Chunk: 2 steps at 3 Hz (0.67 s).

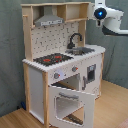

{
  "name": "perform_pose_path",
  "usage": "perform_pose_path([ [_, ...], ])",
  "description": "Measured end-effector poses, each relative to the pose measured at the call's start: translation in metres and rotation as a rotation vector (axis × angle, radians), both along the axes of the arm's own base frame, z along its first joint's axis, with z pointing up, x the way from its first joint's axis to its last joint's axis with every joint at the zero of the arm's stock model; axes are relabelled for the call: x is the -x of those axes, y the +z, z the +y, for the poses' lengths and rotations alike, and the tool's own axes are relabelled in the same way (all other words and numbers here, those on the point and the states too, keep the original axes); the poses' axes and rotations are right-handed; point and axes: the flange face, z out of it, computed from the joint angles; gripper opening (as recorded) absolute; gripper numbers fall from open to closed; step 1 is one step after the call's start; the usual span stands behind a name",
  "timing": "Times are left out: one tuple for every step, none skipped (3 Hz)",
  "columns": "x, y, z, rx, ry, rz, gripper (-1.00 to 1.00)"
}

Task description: Play with the kitchen

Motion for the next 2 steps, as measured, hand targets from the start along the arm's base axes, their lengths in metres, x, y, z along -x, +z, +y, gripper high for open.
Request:
perform_pose_path([
  [0.0083, -0.0008, 0.0072, 0.013, 0.07, -0.023, -1.0],
  [0.0074, -0.0015, 0.0158, 0.019, 0.117, -0.029, -1.0],
])
